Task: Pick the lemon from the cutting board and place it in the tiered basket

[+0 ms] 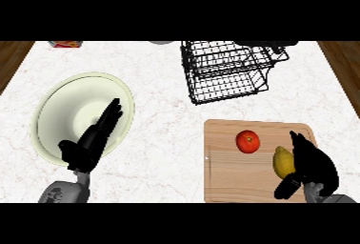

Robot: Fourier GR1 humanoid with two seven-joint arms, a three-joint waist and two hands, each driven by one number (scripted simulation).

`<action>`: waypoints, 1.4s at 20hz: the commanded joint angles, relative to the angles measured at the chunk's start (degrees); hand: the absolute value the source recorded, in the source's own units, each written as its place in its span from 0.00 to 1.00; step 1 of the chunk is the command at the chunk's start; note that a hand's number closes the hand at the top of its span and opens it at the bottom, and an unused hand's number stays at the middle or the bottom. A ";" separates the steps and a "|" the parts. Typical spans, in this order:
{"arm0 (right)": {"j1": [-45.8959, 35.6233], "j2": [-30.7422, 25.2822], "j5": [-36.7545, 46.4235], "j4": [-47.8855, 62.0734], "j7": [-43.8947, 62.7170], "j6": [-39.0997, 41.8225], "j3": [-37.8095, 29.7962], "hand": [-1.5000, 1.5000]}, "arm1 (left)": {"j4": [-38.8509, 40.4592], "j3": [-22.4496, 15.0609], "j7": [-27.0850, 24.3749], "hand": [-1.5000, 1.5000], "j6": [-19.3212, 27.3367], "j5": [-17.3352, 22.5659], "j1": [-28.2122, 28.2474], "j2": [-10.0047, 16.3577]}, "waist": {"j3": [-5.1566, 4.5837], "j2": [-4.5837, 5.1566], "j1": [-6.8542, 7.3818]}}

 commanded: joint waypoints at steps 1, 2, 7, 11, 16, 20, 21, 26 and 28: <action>0.37 0.50 0.99 5.72 -4.55 -0.18 -3.34 0.00 | 4.03 2.07 -0.32 0.50 -0.96 -0.53 -3.51 -1.05 | 0.00 0.07 -0.08; 0.55 1.37 1.74 5.88 -4.02 0.10 -3.76 0.00 | -1.43 0.74 2.35 0.50 0.72 -1.94 -0.47 -1.38 | 0.01 0.02 0.05; 2.57 4.44 3.74 3.73 -5.44 0.39 -4.78 0.00 | -2.34 1.27 3.08 0.50 -0.08 -3.23 0.43 -2.78 | 0.00 -0.01 -0.04; 0.75 5.60 6.96 8.35 -15.20 -9.98 -3.35 1.00 | 2.85 3.90 -3.85 0.50 -4.22 -1.55 0.75 0.03 | 0.01 0.07 -0.04; -3.06 8.76 10.08 10.19 -15.20 -8.06 -4.66 1.00 | 2.94 4.38 0.09 0.50 -3.57 -3.26 -1.88 -2.11 | 0.00 0.03 0.01; -3.66 10.21 12.10 9.68 -15.72 -7.49 -5.92 1.00 | -0.66 3.60 -0.04 0.50 -3.50 -4.29 1.06 -3.61 | 0.00 0.01 0.07; -5.19 10.91 12.58 11.36 -15.87 -7.25 -6.57 1.00 | 0.48 4.01 -0.74 0.50 -3.23 -4.90 0.25 -3.89 | 0.00 0.02 0.08; -12.80 -12.53 1.74 21.82 -46.42 0.15 -14.75 1.00 | 0.59 3.42 -0.83 0.50 -4.50 -3.58 -1.72 -2.78 | 0.34 1.30 1.77; -14.47 -16.29 0.97 25.35 -53.86 -0.20 -16.13 1.00 | 0.01 3.06 -1.38 0.50 -5.81 -3.28 0.20 -2.05 | 0.45 1.46 3.44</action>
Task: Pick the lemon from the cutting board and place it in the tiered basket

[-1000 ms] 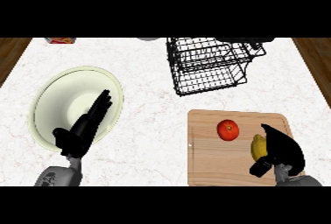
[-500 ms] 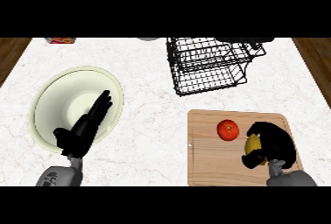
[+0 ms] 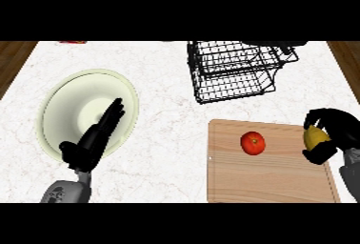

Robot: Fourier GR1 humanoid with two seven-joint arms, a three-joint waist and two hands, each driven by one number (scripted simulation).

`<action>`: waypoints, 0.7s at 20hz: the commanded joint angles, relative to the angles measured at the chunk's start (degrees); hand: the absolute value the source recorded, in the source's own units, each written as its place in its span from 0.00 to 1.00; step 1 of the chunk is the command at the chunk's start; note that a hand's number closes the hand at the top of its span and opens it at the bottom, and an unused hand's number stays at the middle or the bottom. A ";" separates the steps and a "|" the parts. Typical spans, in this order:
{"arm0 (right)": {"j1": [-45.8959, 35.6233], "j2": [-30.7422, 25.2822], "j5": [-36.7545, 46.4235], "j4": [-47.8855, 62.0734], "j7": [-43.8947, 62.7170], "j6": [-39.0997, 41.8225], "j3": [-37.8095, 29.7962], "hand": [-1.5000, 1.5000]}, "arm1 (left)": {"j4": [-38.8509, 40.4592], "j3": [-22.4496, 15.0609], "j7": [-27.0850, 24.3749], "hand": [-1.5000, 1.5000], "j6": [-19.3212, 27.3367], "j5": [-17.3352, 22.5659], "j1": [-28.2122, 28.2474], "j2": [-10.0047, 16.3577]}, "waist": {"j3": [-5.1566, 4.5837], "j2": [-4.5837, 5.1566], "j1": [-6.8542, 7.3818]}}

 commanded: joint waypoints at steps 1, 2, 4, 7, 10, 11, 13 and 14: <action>-3.89 -10.25 -3.06 8.02 -17.66 1.24 -4.02 1.00 | -0.40 -1.58 -0.42 0.50 0.90 -1.15 -0.33 -1.56 | 0.24 0.61 1.28; -5.54 -11.94 -3.04 10.61 -21.04 0.56 -4.94 1.00 | 0.16 -0.83 0.32 0.50 0.04 -0.20 -1.15 -1.01 | 0.21 0.74 1.51; -8.13 -13.28 -4.49 16.16 -27.68 -1.86 -7.60 1.00 | 1.00 -0.39 -0.27 0.50 -0.18 -0.28 -1.11 -0.55 | 0.19 0.76 1.81; -13.19 -13.37 -13.59 21.26 -35.59 2.87 -13.62 1.00 | 1.01 -0.71 1.30 0.50 0.58 -0.47 -2.24 -1.42 | 0.13 0.39 1.23; -16.79 -13.07 -21.53 23.95 -41.55 8.77 -18.44 1.00 | 0.29 -0.21 2.16 0.50 1.73 -0.64 -2.28 -1.58 | 0.07 -0.11 0.73; -19.73 -12.80 -21.12 26.45 -42.68 8.36 -18.49 1.00 | 0.94 -1.48 0.86 0.50 1.43 -1.85 -2.41 -1.81 | 0.01 0.11 1.23; -22.87 -13.07 -22.02 29.32 -46.00 8.21 -19.89 1.00 | 1.50 -1.03 0.05 0.50 0.12 -0.78 -2.00 -1.61 | -0.08 -0.05 0.86; -27.61 -14.59 -21.10 31.40 -45.26 9.38 -19.53 1.00 | 2.47 -1.31 0.47 0.50 1.61 -1.77 -3.16 -2.56 | -0.11 0.12 1.38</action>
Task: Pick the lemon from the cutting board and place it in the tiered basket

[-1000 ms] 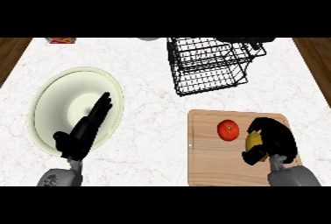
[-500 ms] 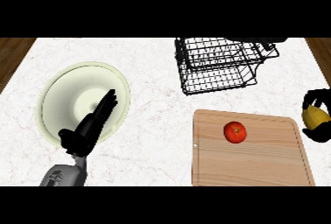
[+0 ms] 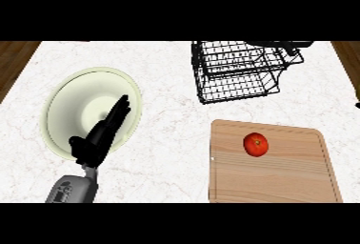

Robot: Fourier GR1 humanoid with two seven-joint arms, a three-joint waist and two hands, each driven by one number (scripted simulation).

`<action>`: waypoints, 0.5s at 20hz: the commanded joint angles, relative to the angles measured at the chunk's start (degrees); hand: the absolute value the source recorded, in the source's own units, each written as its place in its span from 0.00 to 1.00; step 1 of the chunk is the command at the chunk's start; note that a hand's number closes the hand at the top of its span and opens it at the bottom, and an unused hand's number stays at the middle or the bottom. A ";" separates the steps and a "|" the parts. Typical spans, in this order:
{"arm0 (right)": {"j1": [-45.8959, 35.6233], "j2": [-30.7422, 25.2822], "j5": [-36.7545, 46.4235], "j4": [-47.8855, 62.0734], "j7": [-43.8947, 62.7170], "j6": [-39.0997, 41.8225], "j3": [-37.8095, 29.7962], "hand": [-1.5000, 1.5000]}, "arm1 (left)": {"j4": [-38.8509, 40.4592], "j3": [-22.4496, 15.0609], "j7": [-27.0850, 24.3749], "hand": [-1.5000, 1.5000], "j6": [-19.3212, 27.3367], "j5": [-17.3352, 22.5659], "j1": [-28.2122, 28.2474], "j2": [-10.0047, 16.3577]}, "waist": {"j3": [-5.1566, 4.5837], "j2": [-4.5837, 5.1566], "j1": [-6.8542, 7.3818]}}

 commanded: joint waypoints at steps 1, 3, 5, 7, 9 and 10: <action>-9.77 -1.81 -1.94 7.32 -5.44 3.51 -1.78 1.00 | -2.22 -0.61 2.24 0.50 0.59 -0.74 0.90 0.14 | -0.14 -0.42 0.00; -14.31 -0.68 -0.58 11.60 -6.29 5.09 -0.05 1.00 | -0.24 0.19 -0.36 0.50 -0.47 0.12 1.19 -0.04 | -0.21 -0.40 -0.47; -18.96 -4.47 -1.25 12.82 -4.78 8.93 -1.36 1.00 | 0.30 2.44 1.33 0.50 -1.75 1.80 -0.75 1.60 | -0.24 -0.52 -0.86; -23.24 1.58 -1.21 11.07 2.02 8.02 0.19 1.00 | 1.28 2.31 -1.13 0.50 -1.21 0.45 -0.14 1.62 | -0.30 -0.70 -1.24; -28.25 2.47 -0.32 14.85 3.89 6.96 0.07 1.00 | -0.28 0.48 1.11 0.50 1.03 -0.95 0.33 -0.57 | -0.27 -0.59 -0.88; -30.88 4.33 -1.61 14.25 8.38 8.11 -0.43 1.00 | -1.04 -0.01 2.94 0.50 1.54 -1.04 -0.42 -1.19 | -0.30 -0.72 -0.97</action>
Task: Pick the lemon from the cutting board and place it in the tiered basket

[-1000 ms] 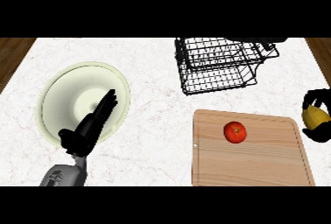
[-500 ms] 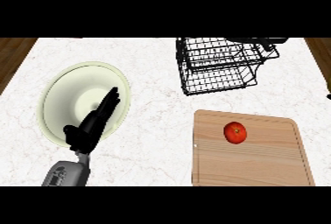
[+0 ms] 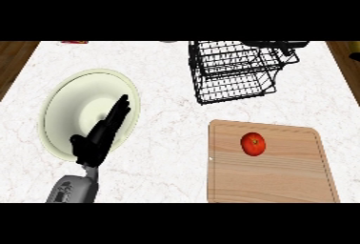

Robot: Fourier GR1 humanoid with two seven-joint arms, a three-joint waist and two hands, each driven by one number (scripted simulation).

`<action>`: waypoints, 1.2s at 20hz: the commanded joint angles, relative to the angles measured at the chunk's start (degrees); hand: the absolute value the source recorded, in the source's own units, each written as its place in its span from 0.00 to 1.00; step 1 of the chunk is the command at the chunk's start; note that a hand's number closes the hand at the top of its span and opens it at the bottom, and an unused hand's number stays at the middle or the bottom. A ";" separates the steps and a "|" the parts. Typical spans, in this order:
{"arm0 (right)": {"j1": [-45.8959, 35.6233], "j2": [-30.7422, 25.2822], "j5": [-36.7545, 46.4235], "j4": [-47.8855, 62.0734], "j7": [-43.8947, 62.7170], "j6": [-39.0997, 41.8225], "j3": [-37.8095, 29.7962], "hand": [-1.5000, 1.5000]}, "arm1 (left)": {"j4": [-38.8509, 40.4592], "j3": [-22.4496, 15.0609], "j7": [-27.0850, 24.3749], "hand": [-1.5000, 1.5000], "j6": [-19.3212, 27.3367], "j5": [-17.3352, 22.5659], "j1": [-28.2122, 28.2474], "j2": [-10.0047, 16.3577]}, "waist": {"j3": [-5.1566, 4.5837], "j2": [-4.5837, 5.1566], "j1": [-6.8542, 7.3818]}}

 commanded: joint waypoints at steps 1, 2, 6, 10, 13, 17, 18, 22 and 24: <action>-9.54 3.09 0.19 4.65 4.47 0.65 0.13 1.00 | 1.95 0.87 -3.36 0.50 -2.05 0.19 1.80 1.56 | -0.05 0.07 0.05; -9.40 4.95 -0.77 0.81 8.51 1.63 0.35 1.00 | -0.61 0.78 0.28 0.50 -0.30 -0.06 0.80 0.73 | -0.06 -0.38 -1.00; -17.79 7.52 1.28 7.28 12.93 0.95 1.26 1.00 | 1.13 -0.08 -2.05 0.50 -0.70 -0.49 1.13 -0.47 | -0.07 -0.02 -0.31; -21.23 11.14 1.02 7.16 17.00 0.26 1.29 1.00 | 1.95 2.06 -4.47 0.50 -1.64 0.15 2.82 1.40 | -0.08 -0.25 -0.83; -24.35 15.38 3.62 11.12 18.37 -2.42 3.37 1.00 | 0.44 2.99 -0.32 0.50 -3.28 1.69 0.62 2.75 | -0.07 0.11 0.06; -25.85 19.66 4.83 14.27 18.11 -5.19 4.02 1.00 | 2.59 -0.38 -3.43 0.50 -0.20 -1.84 1.31 -1.42 | -0.08 0.25 -0.13; -26.74 19.29 5.82 16.31 16.81 -6.04 4.32 1.00 | -1.14 1.32 -1.96 0.50 -3.25 0.34 2.37 2.11 | -0.06 0.51 1.10; -28.39 21.85 5.77 19.78 15.92 -7.91 3.48 1.00 | 2.18 1.32 -3.33 0.50 -2.13 -0.32 -0.35 0.19 | -0.07 0.78 1.06; -26.46 24.98 6.38 19.82 15.57 -10.09 4.20 1.00 | -1.34 0.17 -0.05 0.50 -1.48 -0.74 1.02 -0.20 | -0.04 0.33 0.53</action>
